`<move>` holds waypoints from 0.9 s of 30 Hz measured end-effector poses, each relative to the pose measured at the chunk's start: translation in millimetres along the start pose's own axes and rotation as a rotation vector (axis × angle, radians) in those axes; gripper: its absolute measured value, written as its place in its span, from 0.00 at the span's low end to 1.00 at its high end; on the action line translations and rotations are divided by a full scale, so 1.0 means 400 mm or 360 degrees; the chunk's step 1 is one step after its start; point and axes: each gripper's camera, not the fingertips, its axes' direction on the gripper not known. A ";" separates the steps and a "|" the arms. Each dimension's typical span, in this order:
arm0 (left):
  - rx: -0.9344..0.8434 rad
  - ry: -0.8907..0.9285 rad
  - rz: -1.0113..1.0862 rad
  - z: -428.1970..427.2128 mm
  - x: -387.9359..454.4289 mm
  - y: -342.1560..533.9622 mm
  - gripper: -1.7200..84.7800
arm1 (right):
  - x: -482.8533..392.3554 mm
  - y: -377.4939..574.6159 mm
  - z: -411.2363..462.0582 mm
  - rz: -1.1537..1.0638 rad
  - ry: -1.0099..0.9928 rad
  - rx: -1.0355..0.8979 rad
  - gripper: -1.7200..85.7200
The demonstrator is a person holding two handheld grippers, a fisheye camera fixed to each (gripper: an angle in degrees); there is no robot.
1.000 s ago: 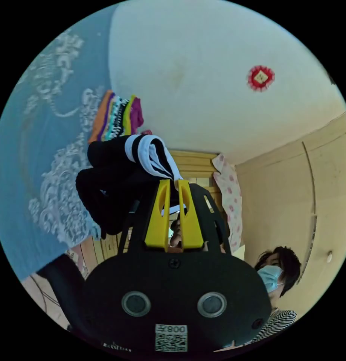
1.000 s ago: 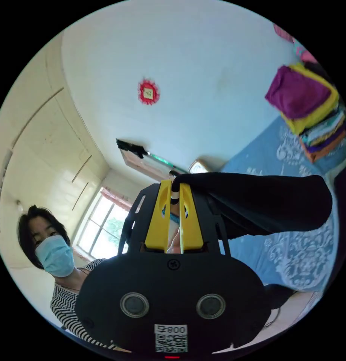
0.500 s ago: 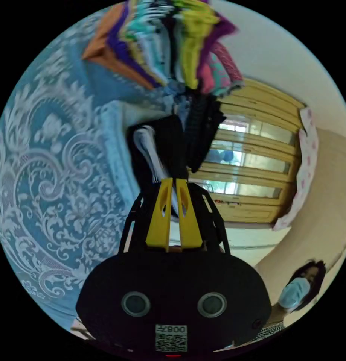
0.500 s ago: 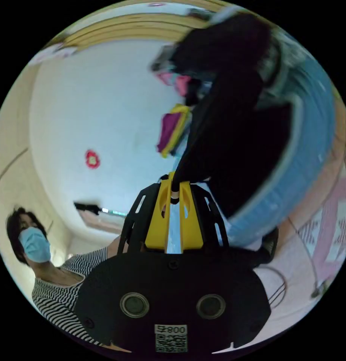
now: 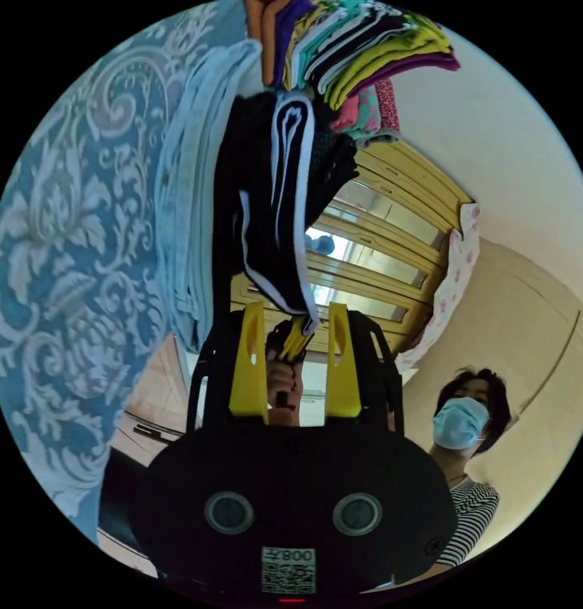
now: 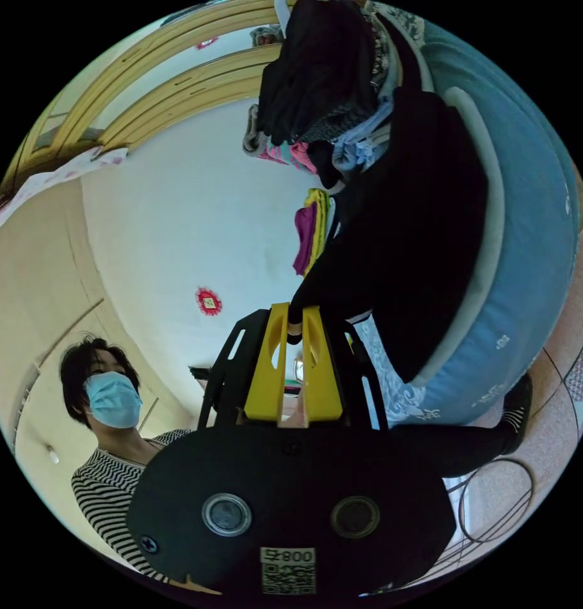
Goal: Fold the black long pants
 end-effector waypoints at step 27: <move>0.0107 -0.0268 0.0325 0.182 0.768 -0.263 0.09 | -0.109 -0.075 -0.384 -0.0294 0.0001 0.0033 0.04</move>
